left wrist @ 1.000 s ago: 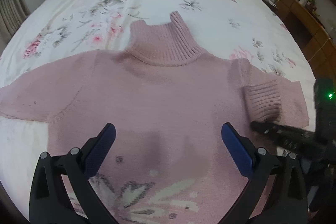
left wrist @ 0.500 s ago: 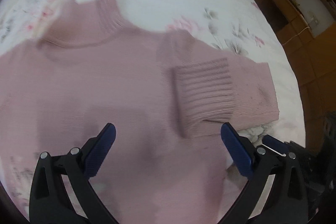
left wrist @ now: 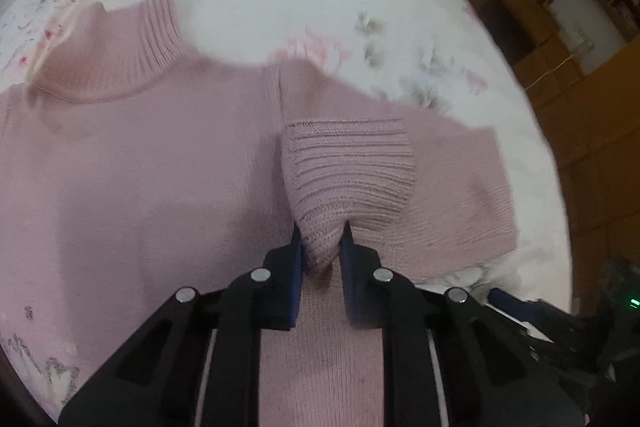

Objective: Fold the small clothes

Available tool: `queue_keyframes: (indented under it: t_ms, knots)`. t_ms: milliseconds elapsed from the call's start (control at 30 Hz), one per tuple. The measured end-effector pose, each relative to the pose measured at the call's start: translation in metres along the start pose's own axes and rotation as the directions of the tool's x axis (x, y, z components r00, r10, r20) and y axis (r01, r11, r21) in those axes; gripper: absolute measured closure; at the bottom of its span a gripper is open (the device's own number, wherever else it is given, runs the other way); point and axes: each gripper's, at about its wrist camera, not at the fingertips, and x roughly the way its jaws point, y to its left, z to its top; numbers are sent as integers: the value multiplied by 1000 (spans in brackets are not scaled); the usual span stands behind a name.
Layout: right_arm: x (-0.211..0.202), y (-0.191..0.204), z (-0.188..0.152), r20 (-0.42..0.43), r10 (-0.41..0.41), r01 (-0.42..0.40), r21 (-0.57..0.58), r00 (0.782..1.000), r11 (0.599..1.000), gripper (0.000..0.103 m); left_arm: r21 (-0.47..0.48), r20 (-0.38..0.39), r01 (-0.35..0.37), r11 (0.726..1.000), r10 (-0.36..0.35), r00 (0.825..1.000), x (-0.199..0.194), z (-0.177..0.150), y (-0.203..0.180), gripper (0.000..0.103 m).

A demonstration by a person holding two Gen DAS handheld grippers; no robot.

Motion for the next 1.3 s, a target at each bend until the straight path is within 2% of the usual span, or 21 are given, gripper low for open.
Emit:
queue_keyframes:
  t_ms: [233, 467, 633, 733, 800, 867, 933, 1067, 1200, 1300]
  knots:
    - [-9, 0, 15, 32, 15, -16, 38, 999, 999, 58, -22, 151, -35, 999, 38, 988, -62, 5, 41, 89]
    - [9, 10, 39, 21, 83, -85, 100, 996, 991, 57, -62, 209, -97, 993, 108, 972, -102, 5, 97, 89]
    - [38, 21, 50, -25, 180, -172, 176, 983, 969, 54, -141, 231, -121, 982, 152, 961, -121, 6, 138, 89]
    - [49, 34, 56, -32, 182, -175, 159, 983, 972, 54, -190, 215, -135, 973, 175, 961, -120, 8, 162, 89]
    - [57, 44, 59, -52, 151, -143, 137, 987, 980, 55, -210, 193, -142, 967, 183, 964, -114, 7, 175, 89]
    - [66, 48, 59, -78, 117, -106, 127, 990, 986, 72, -228, 157, -156, 961, 194, 968, -100, 5, 188, 89]
    - [75, 51, 59, -102, 73, -62, 108, 992, 992, 74, -240, 129, -165, 957, 200, 971, -89, 2, 197, 88]
    - [79, 53, 59, -113, 45, -35, 96, 993, 995, 75, -284, 72, -180, 942, 208, 975, -70, -8, 220, 83]
    - [76, 55, 61, -112, 42, -33, 81, 993, 996, 73, -327, 39, -171, 929, 194, 980, -70, -18, 242, 80]
    - [66, 64, 60, -90, -9, 13, 47, 996, 999, 63, -336, 70, -188, 923, 224, 972, -93, -25, 256, 81]
